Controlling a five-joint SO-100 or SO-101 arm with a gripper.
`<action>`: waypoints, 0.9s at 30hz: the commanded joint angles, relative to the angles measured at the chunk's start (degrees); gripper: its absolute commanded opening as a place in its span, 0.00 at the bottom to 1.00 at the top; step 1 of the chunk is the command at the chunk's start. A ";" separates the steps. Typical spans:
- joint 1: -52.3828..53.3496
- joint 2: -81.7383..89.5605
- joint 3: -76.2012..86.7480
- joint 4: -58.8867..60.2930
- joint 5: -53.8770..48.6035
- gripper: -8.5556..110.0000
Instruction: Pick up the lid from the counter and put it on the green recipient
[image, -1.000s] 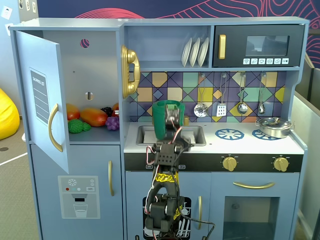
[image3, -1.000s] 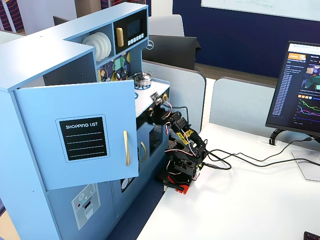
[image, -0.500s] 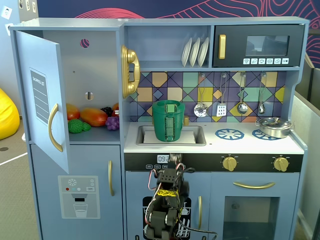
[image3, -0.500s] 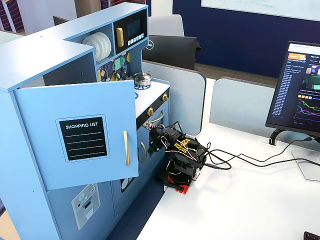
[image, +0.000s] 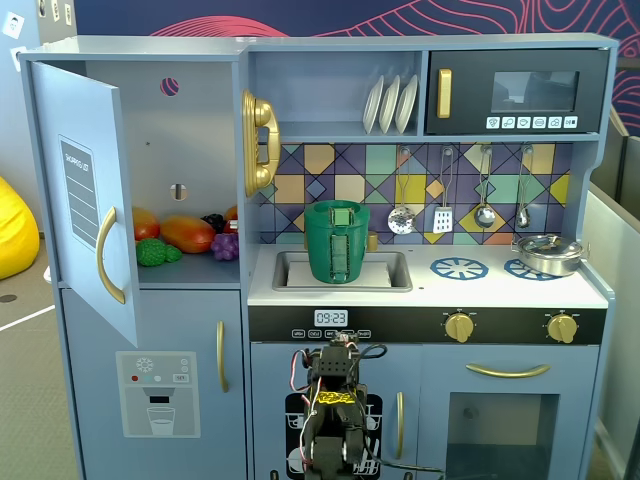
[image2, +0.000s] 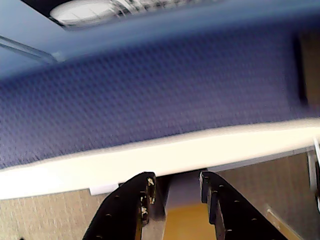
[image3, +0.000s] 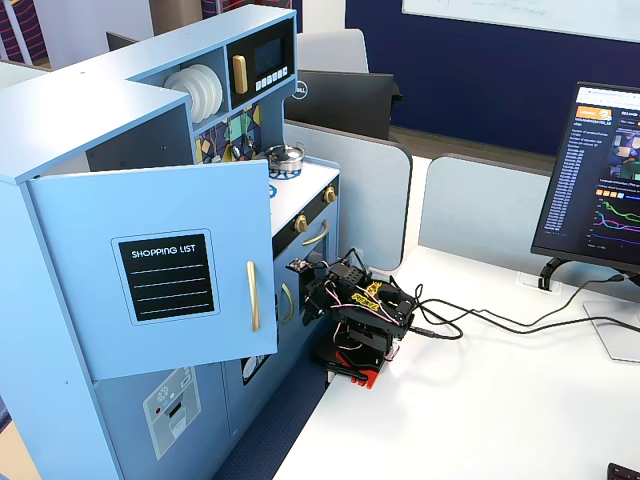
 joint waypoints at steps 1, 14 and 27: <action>-1.93 -0.26 -0.26 10.46 -2.90 0.08; -0.97 -0.26 -0.26 10.90 0.53 0.09; -0.97 -0.26 -0.26 10.90 0.53 0.09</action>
